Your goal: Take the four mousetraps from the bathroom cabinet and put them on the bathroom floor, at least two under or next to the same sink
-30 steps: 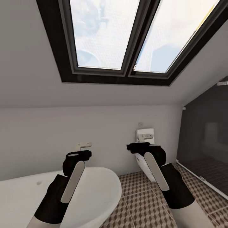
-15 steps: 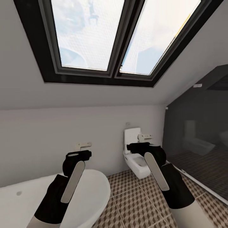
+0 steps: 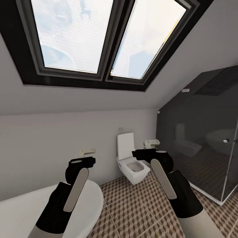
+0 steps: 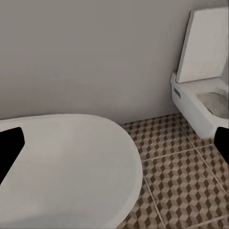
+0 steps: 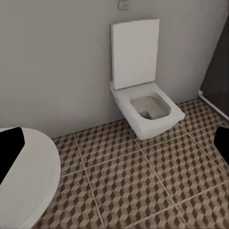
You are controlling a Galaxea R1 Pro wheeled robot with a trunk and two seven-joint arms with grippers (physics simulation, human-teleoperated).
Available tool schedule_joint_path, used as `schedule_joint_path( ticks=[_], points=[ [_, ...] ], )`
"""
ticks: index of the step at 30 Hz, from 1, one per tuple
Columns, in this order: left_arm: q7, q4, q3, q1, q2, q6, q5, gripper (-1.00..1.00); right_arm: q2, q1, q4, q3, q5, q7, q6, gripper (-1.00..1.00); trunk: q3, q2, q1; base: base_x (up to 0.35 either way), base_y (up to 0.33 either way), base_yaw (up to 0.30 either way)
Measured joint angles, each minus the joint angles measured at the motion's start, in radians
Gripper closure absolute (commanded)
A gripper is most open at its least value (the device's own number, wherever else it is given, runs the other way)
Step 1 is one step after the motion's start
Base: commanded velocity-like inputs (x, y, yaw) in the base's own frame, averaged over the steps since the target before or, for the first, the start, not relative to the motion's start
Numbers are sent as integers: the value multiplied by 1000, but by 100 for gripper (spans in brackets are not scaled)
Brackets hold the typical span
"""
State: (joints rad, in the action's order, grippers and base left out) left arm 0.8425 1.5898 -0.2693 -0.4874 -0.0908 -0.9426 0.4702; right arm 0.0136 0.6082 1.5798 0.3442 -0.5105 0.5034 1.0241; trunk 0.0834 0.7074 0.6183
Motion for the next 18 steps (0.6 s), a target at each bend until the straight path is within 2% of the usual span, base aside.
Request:
schedule_joint_path(
  ticks=[18],
  points=[
    [0, 0, -1, 0, 0, 0, 0, -100, 0, 0, 0, 0, 0, 0, 0, -100, 0, 0, 0, 0, 0, -273]
  ],
)
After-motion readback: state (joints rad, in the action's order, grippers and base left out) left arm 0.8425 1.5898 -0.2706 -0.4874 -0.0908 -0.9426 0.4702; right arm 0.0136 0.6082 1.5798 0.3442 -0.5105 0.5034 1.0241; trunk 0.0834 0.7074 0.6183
